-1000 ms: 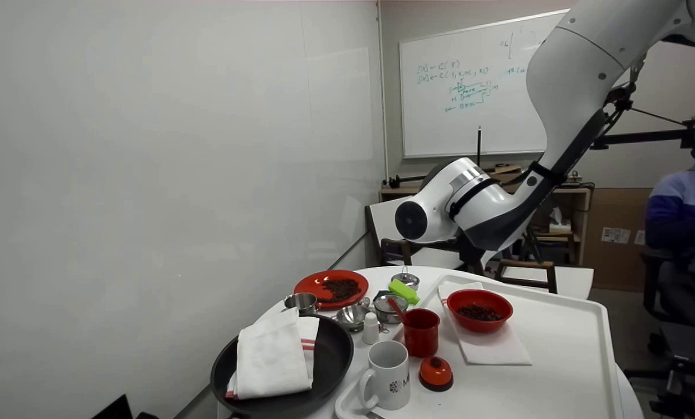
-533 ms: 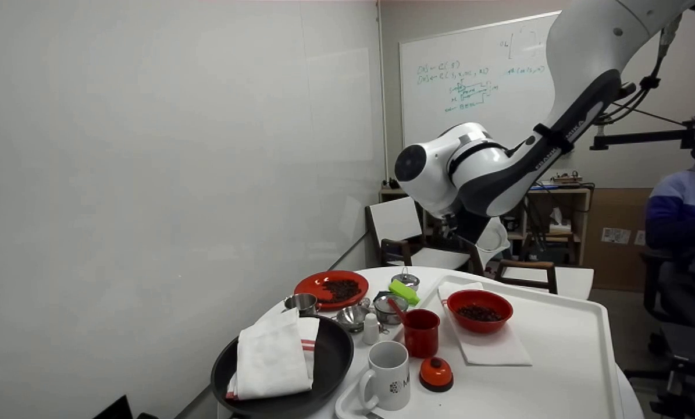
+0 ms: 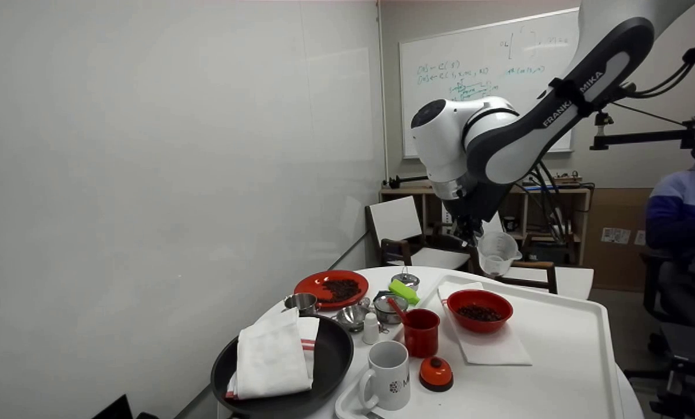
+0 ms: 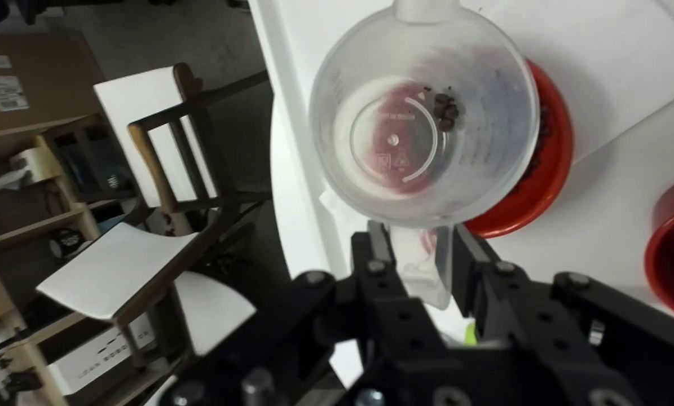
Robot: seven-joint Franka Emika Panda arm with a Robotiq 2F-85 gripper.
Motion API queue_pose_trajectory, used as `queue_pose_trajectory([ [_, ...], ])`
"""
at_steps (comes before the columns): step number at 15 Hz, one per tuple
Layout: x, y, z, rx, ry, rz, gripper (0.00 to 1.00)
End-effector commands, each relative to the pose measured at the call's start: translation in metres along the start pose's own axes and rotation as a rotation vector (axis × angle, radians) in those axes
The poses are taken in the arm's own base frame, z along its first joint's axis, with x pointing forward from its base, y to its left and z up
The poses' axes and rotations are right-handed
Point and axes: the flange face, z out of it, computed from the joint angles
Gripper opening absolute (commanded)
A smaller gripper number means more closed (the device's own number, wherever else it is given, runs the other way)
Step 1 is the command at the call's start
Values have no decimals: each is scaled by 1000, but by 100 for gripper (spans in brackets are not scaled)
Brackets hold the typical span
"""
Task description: Pour the contents from the clear jar into the orange bowl
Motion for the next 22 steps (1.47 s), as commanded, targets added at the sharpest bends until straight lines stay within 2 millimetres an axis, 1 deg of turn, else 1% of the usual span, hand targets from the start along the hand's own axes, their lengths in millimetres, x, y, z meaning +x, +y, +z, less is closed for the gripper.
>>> queue_pose_trajectory([
  [1, -24, 6, 1, 163, -68, -79, 10],
  [4, -43, 2, 6, 292, -161, -143, 10],
  [7, -60, -9, 14, 425, -273, -187, 10],
  [10, -72, -18, 29, 554, -402, -160, 10],
  [13, -77, -24, 46, 612, -470, -62, 10],
  [17, -76, -28, 71, 603, -441, 61, 10],
  [22, -74, -36, 103, 566, -426, 158, 10],
])
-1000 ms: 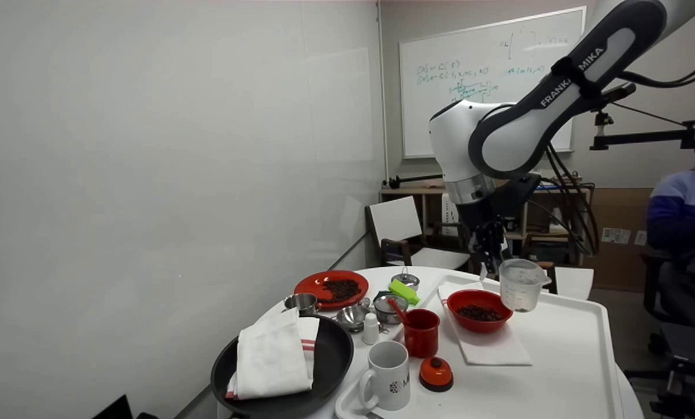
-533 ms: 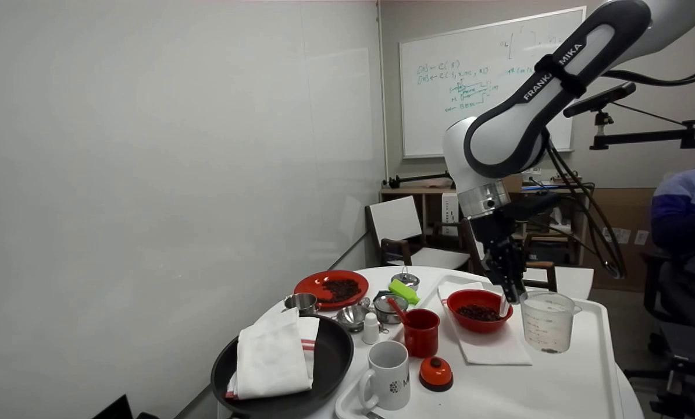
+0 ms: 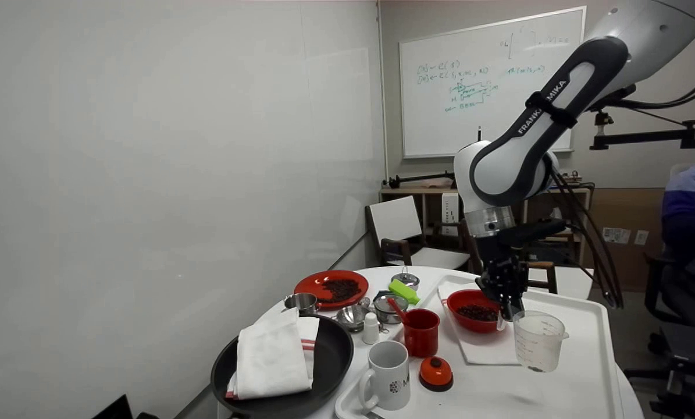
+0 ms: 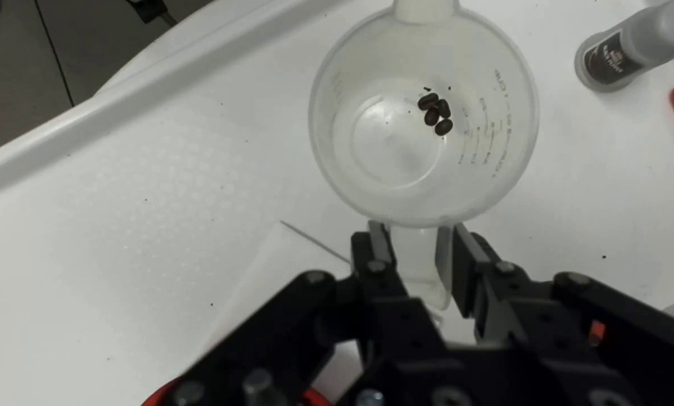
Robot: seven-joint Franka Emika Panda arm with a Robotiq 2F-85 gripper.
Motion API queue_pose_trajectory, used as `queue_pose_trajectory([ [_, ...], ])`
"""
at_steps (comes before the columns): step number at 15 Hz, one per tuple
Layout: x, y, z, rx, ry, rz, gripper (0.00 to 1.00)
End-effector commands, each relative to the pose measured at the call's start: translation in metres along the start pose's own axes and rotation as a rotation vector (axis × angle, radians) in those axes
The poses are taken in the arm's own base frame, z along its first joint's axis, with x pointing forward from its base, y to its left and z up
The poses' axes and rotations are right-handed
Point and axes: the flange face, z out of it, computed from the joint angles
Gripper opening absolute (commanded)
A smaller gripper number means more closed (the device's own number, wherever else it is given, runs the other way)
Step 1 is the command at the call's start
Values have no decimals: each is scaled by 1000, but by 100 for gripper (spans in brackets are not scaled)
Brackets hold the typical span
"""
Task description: Pour the contents from the clear jar into the orange bowl
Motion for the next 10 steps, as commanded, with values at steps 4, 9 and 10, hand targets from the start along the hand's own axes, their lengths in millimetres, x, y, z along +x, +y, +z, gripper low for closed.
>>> queue_pose_trajectory([
  [4, 18, 9, 33, -12, 54, 107, 9],
  [9, 25, 15, 48, -13, 63, 139, 11],
  [10, 26, 16, 50, -10, 58, 138, 13],
])
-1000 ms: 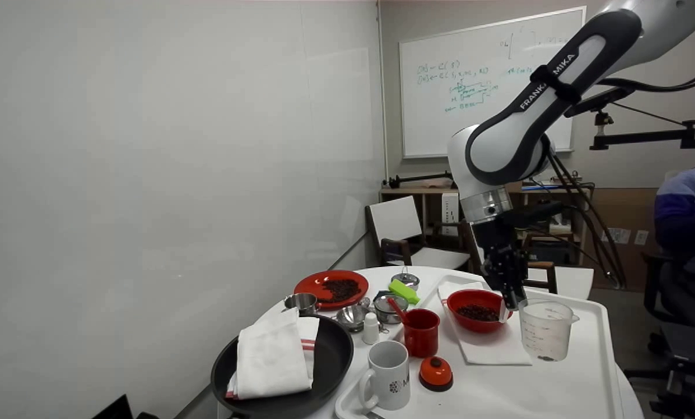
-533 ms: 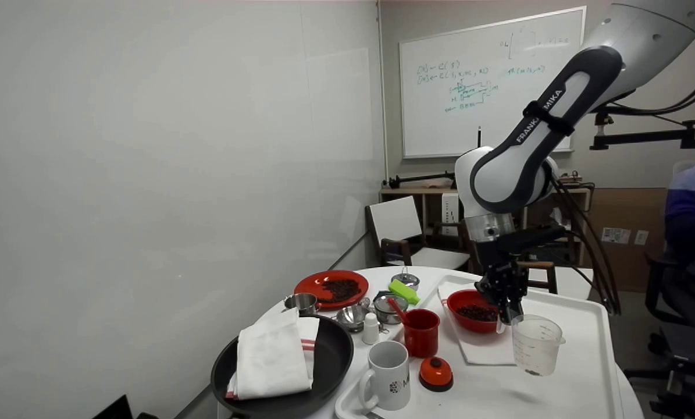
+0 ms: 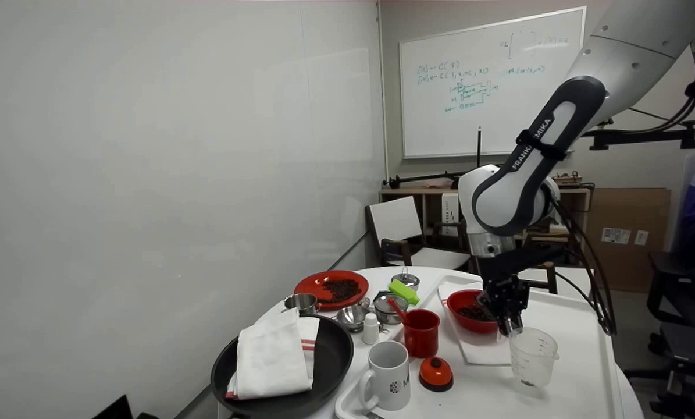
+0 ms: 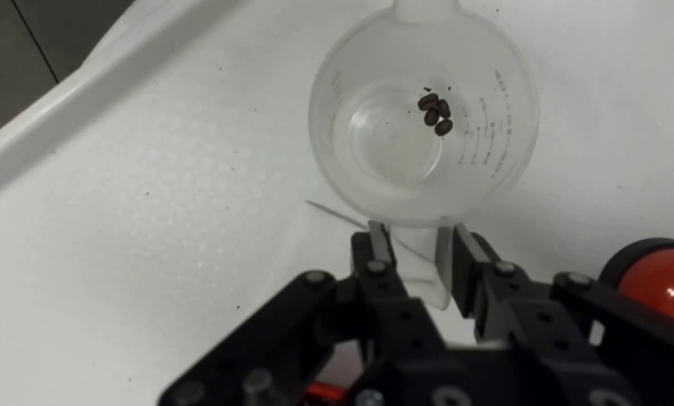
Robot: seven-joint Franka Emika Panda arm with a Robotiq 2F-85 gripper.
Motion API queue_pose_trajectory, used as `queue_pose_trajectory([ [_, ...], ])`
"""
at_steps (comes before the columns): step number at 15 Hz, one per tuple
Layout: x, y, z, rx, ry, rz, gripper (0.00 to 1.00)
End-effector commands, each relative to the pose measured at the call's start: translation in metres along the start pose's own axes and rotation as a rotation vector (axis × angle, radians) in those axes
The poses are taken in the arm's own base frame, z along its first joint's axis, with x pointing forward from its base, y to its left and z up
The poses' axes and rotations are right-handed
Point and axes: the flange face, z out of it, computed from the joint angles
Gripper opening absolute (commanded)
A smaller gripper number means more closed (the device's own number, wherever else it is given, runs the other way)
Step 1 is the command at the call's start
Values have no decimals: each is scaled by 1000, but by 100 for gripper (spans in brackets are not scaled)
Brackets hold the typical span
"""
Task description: Pour the contents from the clear jar into the orange bowl
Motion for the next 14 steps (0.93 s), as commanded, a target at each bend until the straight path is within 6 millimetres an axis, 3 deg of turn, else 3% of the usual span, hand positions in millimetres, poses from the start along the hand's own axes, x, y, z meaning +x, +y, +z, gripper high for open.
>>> queue_pose_trajectory([
  [1, 2, 0, 7, 2, 7, 22, 13],
  [2, 2, 0, 9, 4, 0, 19, 36],
  [3, 3, 0, 11, 3, -6, 19, 50],
  [9, 0, 0, 12, 27, -53, -6, 96],
  [10, 0, 0, 16, -5, -29, 5, 78],
  [12, 0, 0, 16, 4, -34, 3, 93],
  [14, 0, 0, 15, 5, -34, 3, 96],
])
